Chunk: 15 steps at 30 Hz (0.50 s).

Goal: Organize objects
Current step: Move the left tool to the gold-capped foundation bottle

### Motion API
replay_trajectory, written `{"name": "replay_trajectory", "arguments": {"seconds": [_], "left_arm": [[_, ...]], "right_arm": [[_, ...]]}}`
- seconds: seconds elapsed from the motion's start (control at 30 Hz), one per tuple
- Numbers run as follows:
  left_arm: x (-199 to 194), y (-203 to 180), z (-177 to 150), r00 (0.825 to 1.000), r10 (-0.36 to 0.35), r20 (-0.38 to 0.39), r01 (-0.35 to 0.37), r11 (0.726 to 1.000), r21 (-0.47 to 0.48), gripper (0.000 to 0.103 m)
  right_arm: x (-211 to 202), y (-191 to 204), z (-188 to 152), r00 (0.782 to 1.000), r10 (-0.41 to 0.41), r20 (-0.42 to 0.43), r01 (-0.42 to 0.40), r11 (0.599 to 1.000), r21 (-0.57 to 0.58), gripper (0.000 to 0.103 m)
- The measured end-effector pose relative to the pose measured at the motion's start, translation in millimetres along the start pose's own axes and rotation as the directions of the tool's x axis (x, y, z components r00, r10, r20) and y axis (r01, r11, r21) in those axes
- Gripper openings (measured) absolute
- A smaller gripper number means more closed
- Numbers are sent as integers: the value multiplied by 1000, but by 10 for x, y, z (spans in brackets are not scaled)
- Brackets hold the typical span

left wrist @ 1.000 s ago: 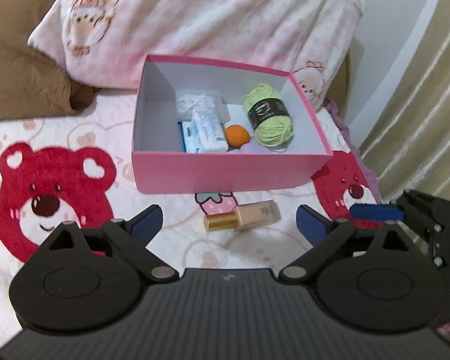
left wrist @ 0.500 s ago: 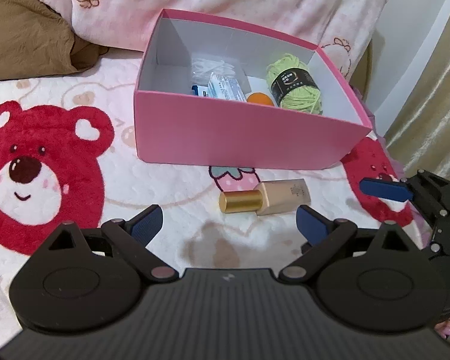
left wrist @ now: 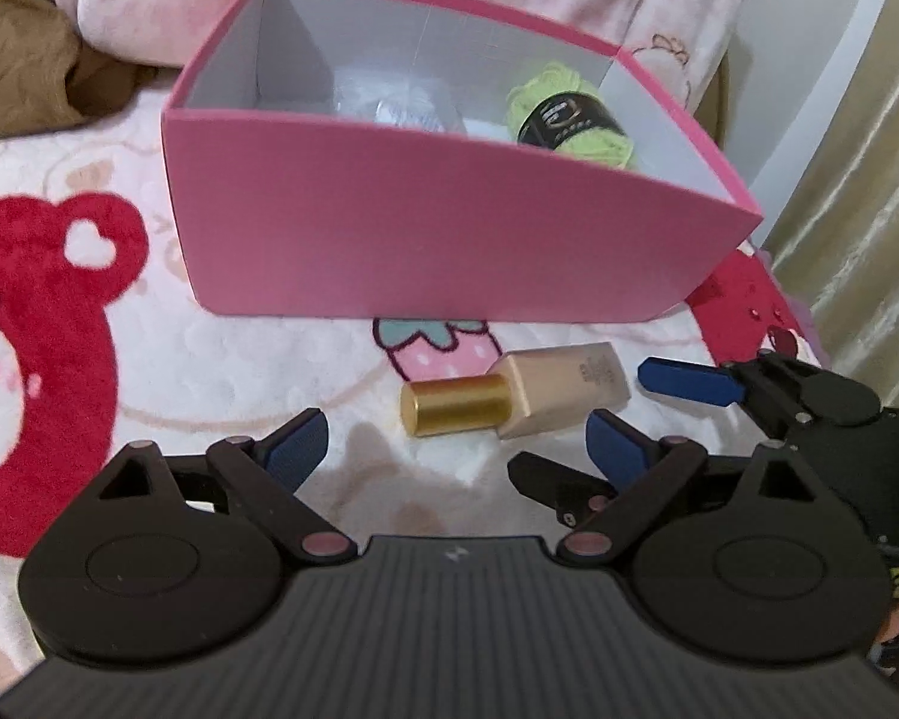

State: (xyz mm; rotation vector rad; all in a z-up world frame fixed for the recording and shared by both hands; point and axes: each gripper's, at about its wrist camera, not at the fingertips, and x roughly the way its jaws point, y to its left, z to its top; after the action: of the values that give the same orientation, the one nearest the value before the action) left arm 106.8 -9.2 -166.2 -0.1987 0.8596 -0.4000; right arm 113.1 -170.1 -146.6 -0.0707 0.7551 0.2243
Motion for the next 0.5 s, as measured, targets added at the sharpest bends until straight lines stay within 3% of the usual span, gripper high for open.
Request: {"name": "replay_trajectory", "arguments": {"seconds": [0.27, 0.37, 0.5], "left_arm": [[131, 75, -35, 999, -37, -10, 36, 998, -46, 90], [157, 72, -54, 999, -35, -14, 34, 998, -57, 79], [160, 86, -62, 999, -34, 2, 34, 998, -50, 79]], "right_arm": [[169, -92, -125, 995, 96, -12, -94, 987, 129, 97], [174, -72, -171, 993, 118, -22, -116, 990, 76, 103], [198, 11, -119, 991, 97, -90, -96, 995, 10, 103]]}}
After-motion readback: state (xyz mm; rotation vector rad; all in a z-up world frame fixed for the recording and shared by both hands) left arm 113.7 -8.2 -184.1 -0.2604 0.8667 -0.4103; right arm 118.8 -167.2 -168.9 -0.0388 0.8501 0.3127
